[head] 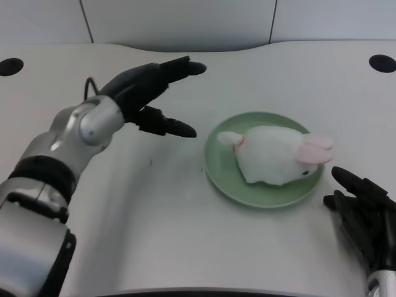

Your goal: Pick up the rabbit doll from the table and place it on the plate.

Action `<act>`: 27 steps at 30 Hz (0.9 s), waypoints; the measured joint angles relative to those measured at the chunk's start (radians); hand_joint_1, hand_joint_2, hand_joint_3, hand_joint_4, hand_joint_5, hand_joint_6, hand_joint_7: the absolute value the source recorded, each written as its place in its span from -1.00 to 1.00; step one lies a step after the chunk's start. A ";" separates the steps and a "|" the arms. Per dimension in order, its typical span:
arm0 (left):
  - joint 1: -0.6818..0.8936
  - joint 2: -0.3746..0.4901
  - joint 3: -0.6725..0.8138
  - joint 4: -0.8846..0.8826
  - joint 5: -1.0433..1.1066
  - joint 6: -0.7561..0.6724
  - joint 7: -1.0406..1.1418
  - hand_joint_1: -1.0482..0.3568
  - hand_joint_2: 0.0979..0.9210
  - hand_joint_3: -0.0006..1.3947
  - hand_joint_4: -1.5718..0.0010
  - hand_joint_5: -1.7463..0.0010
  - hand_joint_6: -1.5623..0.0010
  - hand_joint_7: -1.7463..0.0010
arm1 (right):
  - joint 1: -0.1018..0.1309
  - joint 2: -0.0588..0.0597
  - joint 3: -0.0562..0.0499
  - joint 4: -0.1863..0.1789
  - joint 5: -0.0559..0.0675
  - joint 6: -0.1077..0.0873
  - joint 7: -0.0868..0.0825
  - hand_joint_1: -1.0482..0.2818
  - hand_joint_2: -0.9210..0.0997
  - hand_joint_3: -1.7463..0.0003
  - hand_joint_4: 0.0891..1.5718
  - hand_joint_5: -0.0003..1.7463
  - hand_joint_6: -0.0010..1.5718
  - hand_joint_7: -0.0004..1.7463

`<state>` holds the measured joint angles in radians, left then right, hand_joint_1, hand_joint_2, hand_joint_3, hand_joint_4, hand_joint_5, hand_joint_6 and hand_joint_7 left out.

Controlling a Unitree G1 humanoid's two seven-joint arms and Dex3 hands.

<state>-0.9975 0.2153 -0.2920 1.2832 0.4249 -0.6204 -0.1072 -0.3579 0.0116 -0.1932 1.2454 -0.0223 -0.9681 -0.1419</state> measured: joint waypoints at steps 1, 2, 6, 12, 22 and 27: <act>0.027 0.015 0.022 -0.007 -0.022 -0.012 -0.005 -0.52 1.00 -0.91 0.82 0.36 0.62 0.85 | 0.000 0.000 0.000 0.000 0.000 0.000 -0.007 0.16 -1.00 0.65 -0.19 0.00 0.17 -0.97; 0.056 0.030 0.041 -0.013 -0.044 -0.020 -0.010 -0.52 1.00 -0.89 0.81 0.38 0.62 0.87 | 0.000 0.000 -0.002 0.000 0.002 0.000 -0.009 0.17 -1.00 0.65 -0.18 0.00 0.18 -0.97; 0.155 0.075 0.105 -0.038 -0.108 -0.040 -0.030 -0.49 1.00 -0.81 0.71 0.48 0.56 0.95 | 0.000 0.001 -0.005 -0.002 0.003 -0.001 -0.008 0.12 -1.00 0.67 -0.19 0.00 0.18 -0.97; 0.270 0.087 0.248 -0.132 -0.295 -0.056 -0.137 -0.43 1.00 -0.74 0.46 0.73 0.47 0.99 | 0.000 0.001 0.004 -0.008 -0.001 0.000 -0.015 0.16 -1.00 0.63 -0.21 0.00 0.16 -0.98; 0.578 0.026 0.465 -0.500 -0.705 0.206 -0.347 -0.56 1.00 -0.59 0.06 0.75 0.22 0.95 | 0.007 -0.004 0.030 -0.048 -0.005 0.024 0.028 0.06 -1.00 0.61 -0.34 0.02 0.09 -0.99; 0.747 -0.006 0.507 -0.711 -0.817 0.379 -0.371 -0.49 1.00 -0.55 0.00 0.72 0.14 0.95 | 0.009 -0.018 0.033 -0.063 -0.001 0.038 0.038 0.06 -1.00 0.62 -0.34 0.03 0.09 -0.99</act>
<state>-0.2508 0.2089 0.2147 0.5724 -0.3923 -0.2412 -0.4785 -0.3491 -0.0060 -0.1597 1.1822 -0.0231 -0.9301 -0.1040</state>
